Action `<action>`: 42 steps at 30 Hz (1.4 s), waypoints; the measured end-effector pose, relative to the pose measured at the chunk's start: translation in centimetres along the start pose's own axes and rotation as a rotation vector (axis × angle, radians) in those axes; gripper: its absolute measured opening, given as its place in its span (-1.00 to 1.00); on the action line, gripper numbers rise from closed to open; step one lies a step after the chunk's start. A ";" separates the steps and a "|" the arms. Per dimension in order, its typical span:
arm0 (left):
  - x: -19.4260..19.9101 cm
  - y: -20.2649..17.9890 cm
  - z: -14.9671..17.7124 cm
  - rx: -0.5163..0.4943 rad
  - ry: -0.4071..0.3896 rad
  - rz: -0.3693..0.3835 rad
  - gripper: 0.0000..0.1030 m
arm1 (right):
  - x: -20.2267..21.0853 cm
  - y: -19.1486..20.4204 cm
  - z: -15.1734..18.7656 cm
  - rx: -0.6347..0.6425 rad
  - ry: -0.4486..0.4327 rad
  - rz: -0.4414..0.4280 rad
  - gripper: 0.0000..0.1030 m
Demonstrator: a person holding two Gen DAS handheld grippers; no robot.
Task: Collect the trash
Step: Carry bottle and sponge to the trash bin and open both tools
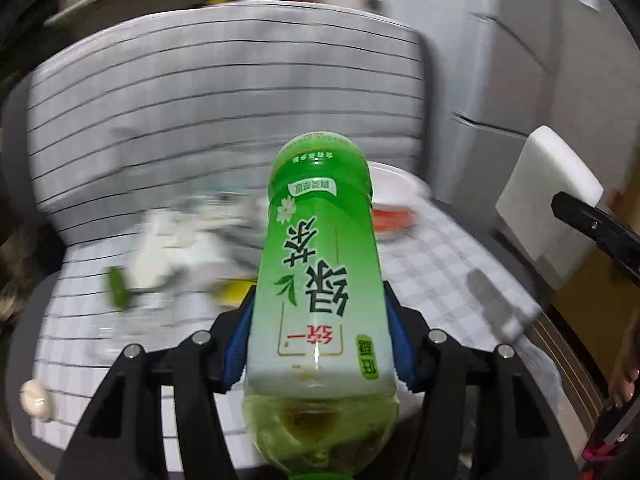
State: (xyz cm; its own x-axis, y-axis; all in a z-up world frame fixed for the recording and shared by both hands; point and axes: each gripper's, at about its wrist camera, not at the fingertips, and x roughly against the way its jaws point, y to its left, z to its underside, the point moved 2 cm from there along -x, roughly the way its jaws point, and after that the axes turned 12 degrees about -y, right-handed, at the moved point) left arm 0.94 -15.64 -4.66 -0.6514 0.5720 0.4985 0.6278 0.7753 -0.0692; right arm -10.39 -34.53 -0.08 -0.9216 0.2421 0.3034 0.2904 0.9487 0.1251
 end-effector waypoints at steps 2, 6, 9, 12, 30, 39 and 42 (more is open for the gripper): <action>-0.4 -3.9 0.9 -0.042 0.013 0.100 0.09 | 3.3 -3.1 1.2 -0.027 0.009 0.089 -0.19; -1.0 -11.7 2.8 -0.129 0.044 0.291 0.09 | 8.2 -8.1 3.9 -0.081 0.033 0.239 -0.18; -1.3 -17.0 4.4 -0.181 0.080 0.412 0.09 | 11.9 -11.4 6.2 -0.138 0.052 0.331 -0.17; -1.6 -21.6 6.3 -0.250 0.122 0.472 0.09 | 14.7 -14.1 8.4 -0.202 0.061 0.399 -0.17; -6.9 -32.5 13.4 -0.472 0.367 0.584 0.30 | 17.0 -22.8 16.5 -0.481 0.169 0.581 0.19; -6.5 -30.9 10.2 -0.374 0.293 0.564 0.40 | 17.6 -22.9 15.4 -0.467 0.131 0.592 0.25; -5.9 -28.5 8.5 -0.343 0.238 0.507 0.40 | 17.3 -22.1 14.5 -0.443 0.116 0.568 0.25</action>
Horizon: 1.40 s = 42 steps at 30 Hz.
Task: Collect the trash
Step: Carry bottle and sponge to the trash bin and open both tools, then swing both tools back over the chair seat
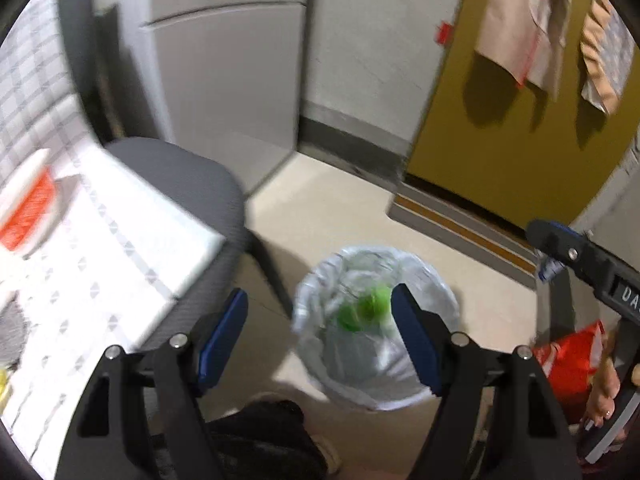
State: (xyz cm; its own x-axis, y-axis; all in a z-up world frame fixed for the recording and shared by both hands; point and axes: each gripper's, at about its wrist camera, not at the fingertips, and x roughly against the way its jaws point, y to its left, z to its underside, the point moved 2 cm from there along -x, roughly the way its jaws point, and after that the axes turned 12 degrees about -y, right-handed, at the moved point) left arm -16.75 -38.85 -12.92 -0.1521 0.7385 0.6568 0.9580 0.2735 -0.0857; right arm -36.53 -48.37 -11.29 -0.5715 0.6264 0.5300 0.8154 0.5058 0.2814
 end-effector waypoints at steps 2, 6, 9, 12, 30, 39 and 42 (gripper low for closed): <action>1.7 1.5 -0.1 0.013 -0.034 -0.054 0.40 | 0.3 1.0 -0.4 0.017 -0.010 -0.027 0.25; 5.4 5.0 -0.3 0.057 -0.093 -0.166 0.40 | 1.1 3.6 -1.2 0.051 -0.056 -0.086 0.24; 8.5 8.6 0.8 0.122 -0.120 -0.261 0.40 | 1.9 6.3 -2.0 0.081 -0.101 -0.160 0.24; 10.7 12.1 2.4 0.193 -0.105 -0.351 0.42 | 1.8 10.0 -2.3 0.121 -0.108 -0.244 0.25; 23.6 31.3 10.5 0.519 -0.101 -0.824 0.46 | -5.3 34.2 2.3 0.410 0.079 -0.656 0.34; 22.1 35.2 11.3 0.554 -0.067 -0.842 0.46 | -10.3 43.2 6.5 0.534 0.197 -0.743 0.33; 21.4 35.7 11.2 0.551 -0.063 -0.833 0.46 | -12.0 45.5 8.1 0.558 0.260 -0.778 0.24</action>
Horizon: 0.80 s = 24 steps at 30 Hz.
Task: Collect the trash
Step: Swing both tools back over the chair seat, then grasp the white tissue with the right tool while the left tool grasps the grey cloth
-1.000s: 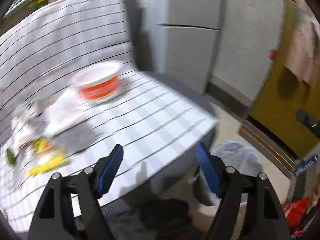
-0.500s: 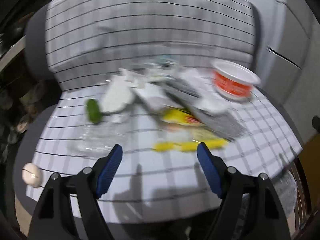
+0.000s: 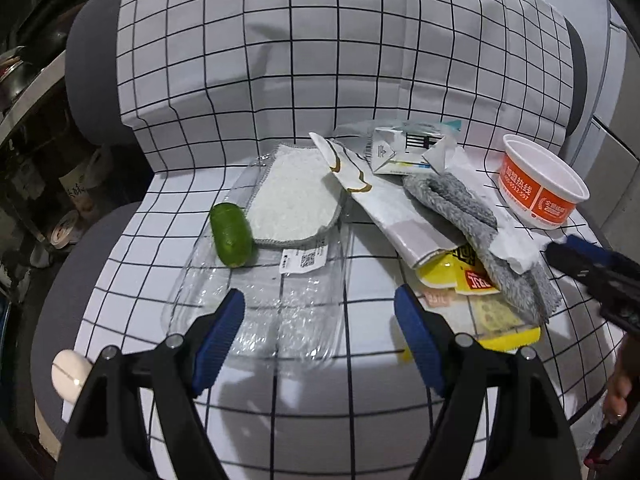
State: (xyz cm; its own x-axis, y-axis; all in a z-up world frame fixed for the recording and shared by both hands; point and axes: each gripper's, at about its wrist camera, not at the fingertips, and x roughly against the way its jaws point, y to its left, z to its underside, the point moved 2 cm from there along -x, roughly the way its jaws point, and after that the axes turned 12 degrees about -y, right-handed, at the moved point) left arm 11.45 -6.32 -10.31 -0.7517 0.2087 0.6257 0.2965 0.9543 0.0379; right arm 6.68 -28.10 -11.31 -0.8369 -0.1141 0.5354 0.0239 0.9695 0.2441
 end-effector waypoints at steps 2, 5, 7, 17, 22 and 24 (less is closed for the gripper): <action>-0.3 -0.1 0.0 -0.005 0.000 0.005 0.46 | -1.1 0.3 0.3 0.001 0.029 -0.027 0.18; -0.5 -0.1 0.1 -0.001 0.003 0.010 0.46 | -2.6 0.8 0.8 0.013 0.068 -0.037 -0.25; -0.5 0.0 0.3 0.002 0.004 0.008 0.46 | -2.8 1.0 1.0 0.012 0.073 -0.046 -0.50; 2.0 0.1 0.4 0.025 -0.016 0.017 0.46 | 1.7 1.2 -0.7 0.052 -0.023 -0.030 -0.61; 3.1 -0.3 1.2 0.019 -0.009 0.019 0.46 | 2.0 0.9 0.5 0.048 0.016 -0.030 -0.70; 3.4 -0.4 1.4 0.020 -0.006 0.017 0.46 | 2.1 0.9 0.8 0.050 0.015 -0.018 -0.68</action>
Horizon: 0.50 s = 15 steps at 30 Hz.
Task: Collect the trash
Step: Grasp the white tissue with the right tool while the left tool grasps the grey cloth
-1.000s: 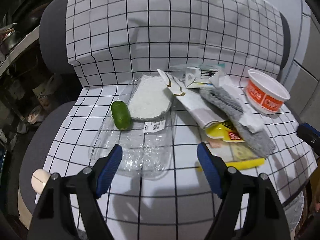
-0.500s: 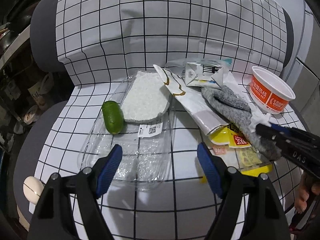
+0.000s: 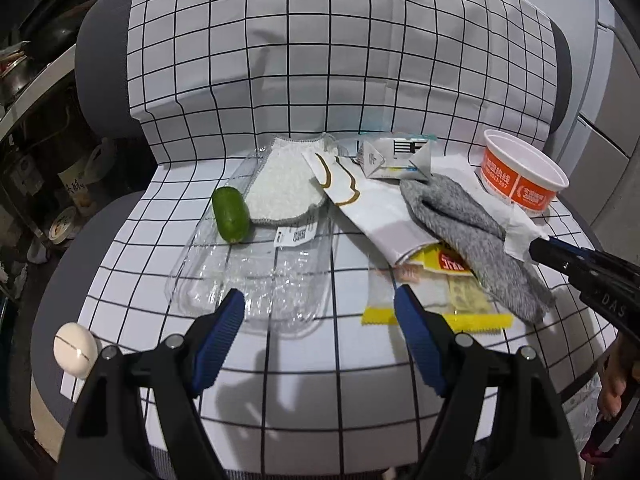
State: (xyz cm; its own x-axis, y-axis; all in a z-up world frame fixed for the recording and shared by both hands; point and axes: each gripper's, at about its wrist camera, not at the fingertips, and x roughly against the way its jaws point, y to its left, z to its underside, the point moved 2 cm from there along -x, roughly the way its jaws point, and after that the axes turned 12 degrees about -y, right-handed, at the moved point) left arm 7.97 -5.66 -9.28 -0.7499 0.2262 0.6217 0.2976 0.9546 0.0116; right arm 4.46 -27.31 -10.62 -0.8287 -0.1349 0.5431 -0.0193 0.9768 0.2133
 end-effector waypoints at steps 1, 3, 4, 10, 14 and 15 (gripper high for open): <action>0.1 0.0 0.1 0.002 0.000 -0.001 0.46 | -0.1 0.0 0.1 0.008 0.005 0.010 -0.76; 0.2 0.0 0.1 0.007 0.000 0.003 0.46 | -0.2 -0.1 0.2 0.016 0.009 0.026 -0.85; 0.3 0.0 0.1 0.008 -0.001 0.002 0.46 | -0.2 -0.1 0.2 0.019 0.003 0.031 -0.93; 1.1 0.3 -0.5 0.006 -0.027 -0.002 0.46 | 4.8 0.3 -1.9 0.032 -0.158 0.048 -0.94; 1.8 0.3 -0.9 0.009 -0.046 0.005 0.46 | 10.8 0.2 -3.5 0.038 -0.274 0.058 -0.94; 2.1 0.1 -1.0 0.010 -0.050 0.010 0.46 | 12.6 0.1 -3.7 0.038 -0.294 0.065 -0.94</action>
State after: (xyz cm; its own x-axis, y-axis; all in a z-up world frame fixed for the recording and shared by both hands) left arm 7.05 -5.25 -7.24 -0.7757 0.2446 0.5818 0.2993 0.9542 -0.0021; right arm -3.86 -29.56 -0.75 -0.9552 -0.0238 0.2949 0.0223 0.9881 0.1519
